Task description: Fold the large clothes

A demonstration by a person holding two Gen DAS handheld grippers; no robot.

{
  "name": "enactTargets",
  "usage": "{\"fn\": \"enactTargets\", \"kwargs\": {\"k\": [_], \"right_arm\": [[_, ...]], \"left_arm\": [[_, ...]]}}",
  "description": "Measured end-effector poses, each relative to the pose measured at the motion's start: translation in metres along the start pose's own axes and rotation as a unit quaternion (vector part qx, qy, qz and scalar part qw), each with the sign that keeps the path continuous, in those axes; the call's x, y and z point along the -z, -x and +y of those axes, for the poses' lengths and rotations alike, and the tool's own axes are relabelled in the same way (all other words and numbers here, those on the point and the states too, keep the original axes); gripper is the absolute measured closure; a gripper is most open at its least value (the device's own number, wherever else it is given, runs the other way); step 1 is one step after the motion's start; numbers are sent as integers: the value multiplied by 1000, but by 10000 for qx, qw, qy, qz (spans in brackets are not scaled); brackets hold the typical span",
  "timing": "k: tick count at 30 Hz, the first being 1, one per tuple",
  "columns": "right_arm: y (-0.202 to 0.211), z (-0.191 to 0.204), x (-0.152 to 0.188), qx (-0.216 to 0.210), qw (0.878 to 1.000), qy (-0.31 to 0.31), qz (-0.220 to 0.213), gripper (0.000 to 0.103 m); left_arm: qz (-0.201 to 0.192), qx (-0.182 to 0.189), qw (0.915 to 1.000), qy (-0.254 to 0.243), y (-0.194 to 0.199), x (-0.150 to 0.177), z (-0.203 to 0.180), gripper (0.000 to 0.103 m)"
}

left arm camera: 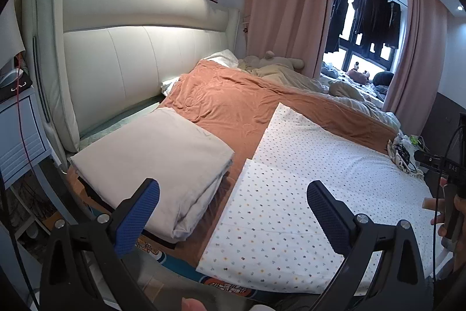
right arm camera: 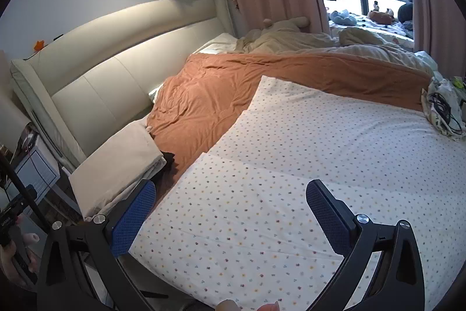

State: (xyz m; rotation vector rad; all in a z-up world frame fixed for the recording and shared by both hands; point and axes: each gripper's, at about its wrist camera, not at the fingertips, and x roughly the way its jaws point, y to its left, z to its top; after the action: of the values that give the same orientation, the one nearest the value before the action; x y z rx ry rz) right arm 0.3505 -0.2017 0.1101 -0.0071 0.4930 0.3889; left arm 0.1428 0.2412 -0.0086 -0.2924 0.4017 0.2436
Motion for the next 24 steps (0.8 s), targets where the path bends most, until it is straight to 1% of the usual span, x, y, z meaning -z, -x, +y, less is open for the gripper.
{"fn": "enactTargets", "kwargs": {"k": [7,10,12,15,19,22,24], "right_arm": [[50,1,41,295,9993,-57,-242,0],[71,5,60,258,9991,-79,-331,0],[86,8,72,262,9988,-94,-399,0],[112,9,89,285,9980,-95,-561,0],[145,9,116,282,9966,-129,-767,0],[161,7,137,263,9958,-188,-856,0],[172,4,151,256,9956,-201,-884,0]], "left_arm": [[-203,258,9991,-278,40,29,-40,0],[-333,330,9982,-378,61,42,-53,0],[-431,302,9976,-441,76,51,-59,0],[-542,399,9967,-458,98,62,-64,0],[-747,428,9949,-533,129,74,-72,0],[-844,329,9933,-718,149,84,-80,0],[-906,356,9924,-749,161,92,-82,0]]}}
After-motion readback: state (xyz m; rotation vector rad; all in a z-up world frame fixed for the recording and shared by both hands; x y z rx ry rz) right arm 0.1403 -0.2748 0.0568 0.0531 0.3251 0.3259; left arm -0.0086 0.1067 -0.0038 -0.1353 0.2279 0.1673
